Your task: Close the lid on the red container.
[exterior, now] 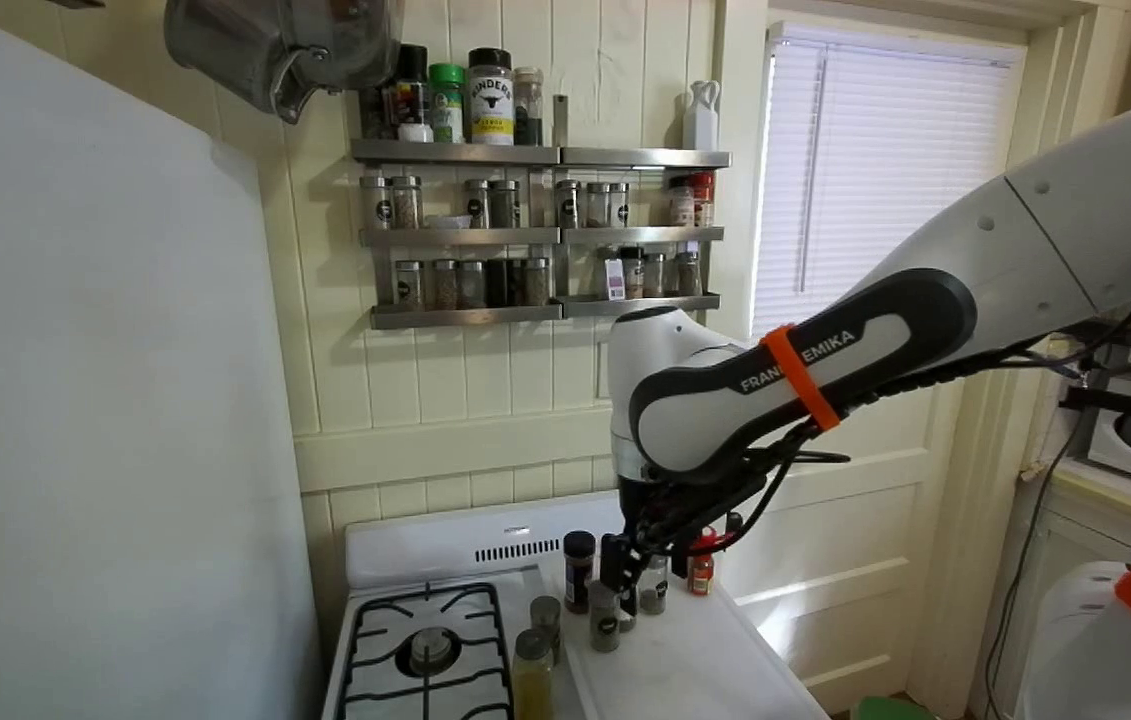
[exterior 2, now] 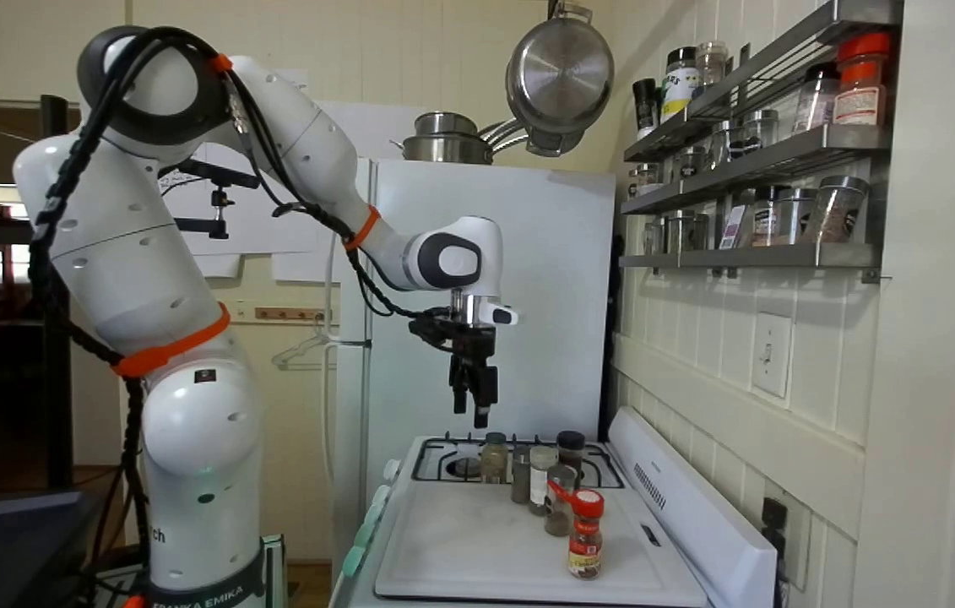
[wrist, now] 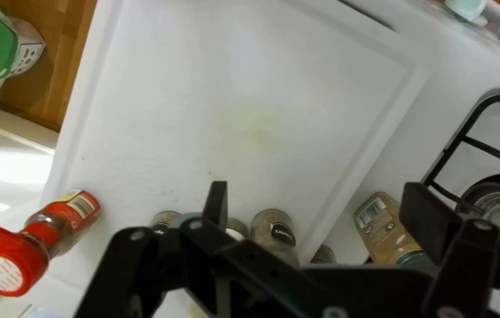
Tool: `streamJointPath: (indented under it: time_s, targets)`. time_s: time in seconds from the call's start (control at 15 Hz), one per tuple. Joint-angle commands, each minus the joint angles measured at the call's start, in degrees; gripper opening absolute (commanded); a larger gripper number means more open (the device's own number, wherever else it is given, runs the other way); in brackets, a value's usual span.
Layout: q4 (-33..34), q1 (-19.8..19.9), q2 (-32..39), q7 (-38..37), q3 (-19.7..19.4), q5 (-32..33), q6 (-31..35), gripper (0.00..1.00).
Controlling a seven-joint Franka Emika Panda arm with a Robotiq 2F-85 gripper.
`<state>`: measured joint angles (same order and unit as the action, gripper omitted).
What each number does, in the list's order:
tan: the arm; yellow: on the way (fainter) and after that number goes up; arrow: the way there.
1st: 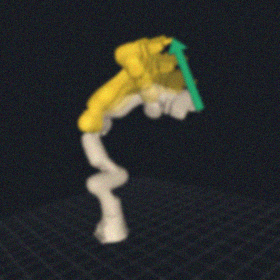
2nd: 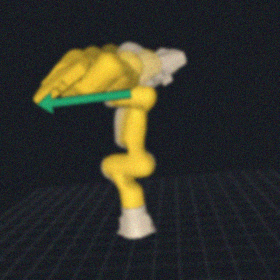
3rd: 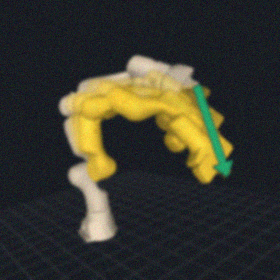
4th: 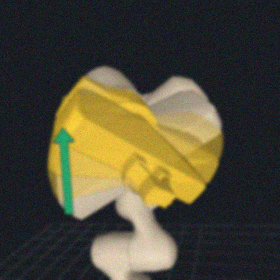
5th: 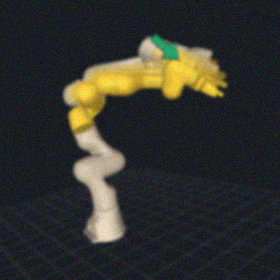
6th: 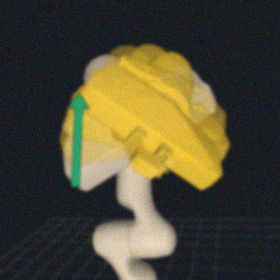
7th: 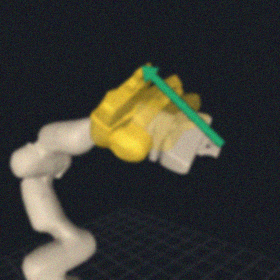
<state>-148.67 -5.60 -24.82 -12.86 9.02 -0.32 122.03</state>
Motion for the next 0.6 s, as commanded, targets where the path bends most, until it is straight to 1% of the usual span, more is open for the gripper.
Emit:
streamJointPath:
  time_s: [0.0,0.2,0.47,0.53]
  targets:
    - [-5.81,2.49,-6.82,-5.27,0.38,2.64,0.72,1.0]
    - [-8.63,5.63,-10.02,-7.32,-0.42,5.16,2.48,1.0]
    - [-11.49,10.7,-12.25,-7.82,-1.85,9.12,7.57,1.0]
    - [-8.49,12.18,-9.61,-7.7,-2.1,9.84,7.91,1.0]
